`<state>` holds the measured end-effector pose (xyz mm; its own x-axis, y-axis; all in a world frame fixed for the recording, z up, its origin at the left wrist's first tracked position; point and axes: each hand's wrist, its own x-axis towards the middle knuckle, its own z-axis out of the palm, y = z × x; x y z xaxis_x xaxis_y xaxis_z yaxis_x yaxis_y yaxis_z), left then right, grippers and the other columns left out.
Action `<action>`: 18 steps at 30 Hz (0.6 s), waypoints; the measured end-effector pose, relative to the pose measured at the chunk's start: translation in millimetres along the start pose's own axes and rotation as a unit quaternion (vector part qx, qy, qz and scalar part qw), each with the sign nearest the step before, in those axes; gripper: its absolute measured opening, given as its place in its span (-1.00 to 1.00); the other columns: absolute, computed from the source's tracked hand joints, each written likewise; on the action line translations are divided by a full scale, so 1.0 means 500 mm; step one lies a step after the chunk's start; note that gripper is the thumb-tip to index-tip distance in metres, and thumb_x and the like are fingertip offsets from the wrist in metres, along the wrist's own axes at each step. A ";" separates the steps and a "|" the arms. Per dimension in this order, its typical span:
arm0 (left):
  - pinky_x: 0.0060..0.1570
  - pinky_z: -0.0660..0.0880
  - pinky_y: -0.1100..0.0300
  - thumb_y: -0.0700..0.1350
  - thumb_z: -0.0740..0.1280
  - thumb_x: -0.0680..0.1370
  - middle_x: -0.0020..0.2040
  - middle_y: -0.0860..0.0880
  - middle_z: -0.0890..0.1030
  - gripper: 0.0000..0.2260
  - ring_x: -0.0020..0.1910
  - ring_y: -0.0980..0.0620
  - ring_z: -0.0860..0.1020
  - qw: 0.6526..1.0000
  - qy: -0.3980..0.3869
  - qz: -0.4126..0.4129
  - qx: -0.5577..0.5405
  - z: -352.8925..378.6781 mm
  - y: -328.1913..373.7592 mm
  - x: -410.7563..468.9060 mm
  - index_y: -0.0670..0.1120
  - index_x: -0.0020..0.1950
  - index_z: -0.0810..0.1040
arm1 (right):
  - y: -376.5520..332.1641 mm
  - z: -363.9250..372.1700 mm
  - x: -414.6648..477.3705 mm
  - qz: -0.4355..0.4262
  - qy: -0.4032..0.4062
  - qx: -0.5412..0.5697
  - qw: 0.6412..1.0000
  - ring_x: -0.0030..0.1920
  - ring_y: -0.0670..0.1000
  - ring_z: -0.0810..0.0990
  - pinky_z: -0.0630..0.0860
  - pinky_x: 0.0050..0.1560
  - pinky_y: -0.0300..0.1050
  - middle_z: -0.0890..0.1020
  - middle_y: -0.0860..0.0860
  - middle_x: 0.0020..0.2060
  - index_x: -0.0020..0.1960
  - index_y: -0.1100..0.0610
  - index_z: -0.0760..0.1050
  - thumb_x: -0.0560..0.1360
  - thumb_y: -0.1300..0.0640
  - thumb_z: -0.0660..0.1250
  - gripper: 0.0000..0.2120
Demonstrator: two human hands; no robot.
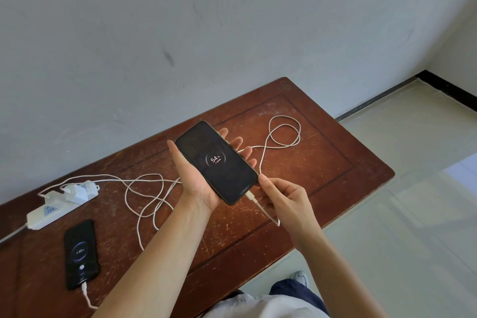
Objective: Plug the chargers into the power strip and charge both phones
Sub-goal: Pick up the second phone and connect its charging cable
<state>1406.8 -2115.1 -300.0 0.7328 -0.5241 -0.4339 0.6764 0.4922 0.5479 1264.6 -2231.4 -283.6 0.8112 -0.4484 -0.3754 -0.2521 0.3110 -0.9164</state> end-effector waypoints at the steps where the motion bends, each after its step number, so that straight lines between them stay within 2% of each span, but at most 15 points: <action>1: 0.22 0.48 -0.33 0.62 0.07 0.34 0.29 -0.20 0.62 -0.07 0.26 -0.28 0.58 1.000 -0.028 0.003 -0.003 0.003 0.000 -0.002 -0.04 0.40 0.53 | 0.002 -0.002 0.000 -0.001 -0.002 -0.002 1.000 -0.34 -0.16 0.66 0.58 -0.29 -0.34 0.75 -0.03 -0.29 -0.14 -0.06 0.76 0.43 -0.20 0.38 -0.73; 5: 0.24 0.46 -0.38 0.63 0.03 0.34 0.30 -0.23 0.61 -0.06 0.28 -0.33 0.55 0.999 -0.037 0.006 0.003 0.000 -0.002 -0.007 -0.04 0.38 0.55 | 0.009 -0.007 -0.001 -0.001 -0.011 -0.001 1.000 -0.34 -0.12 0.63 0.58 -0.27 -0.30 0.74 0.01 -0.30 -0.13 -0.06 0.76 0.43 -0.21 0.38 -0.72; 11: 0.16 0.52 -0.33 0.63 0.00 0.35 0.20 -0.24 0.66 -0.05 0.14 -0.30 0.64 0.998 -0.063 0.018 0.013 0.003 -0.005 -0.008 -0.07 0.34 0.58 | 0.022 -0.011 0.004 -0.004 -0.012 -0.014 1.000 -0.32 -0.12 0.65 0.59 -0.22 -0.24 0.75 0.03 -0.26 -0.10 -0.06 0.76 0.45 -0.21 0.38 -0.72; 18: 0.17 0.50 -0.33 0.63 0.04 0.33 0.20 -0.24 0.65 -0.04 0.17 -0.32 0.61 0.996 -0.085 0.015 0.008 0.002 -0.004 -0.002 -0.08 0.38 0.54 | 0.026 -0.016 0.010 -0.021 -0.017 -0.017 0.999 -0.32 -0.12 0.64 0.58 -0.22 -0.21 0.75 0.02 -0.26 -0.09 -0.09 0.75 0.44 -0.21 0.37 -0.73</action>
<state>1404.5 -2116.1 -300.1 0.7290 -0.6198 -0.2907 0.6519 0.4988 0.5712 1261.4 -2236.6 -298.5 0.8386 -0.4317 -0.3321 -0.2353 0.2628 -0.9357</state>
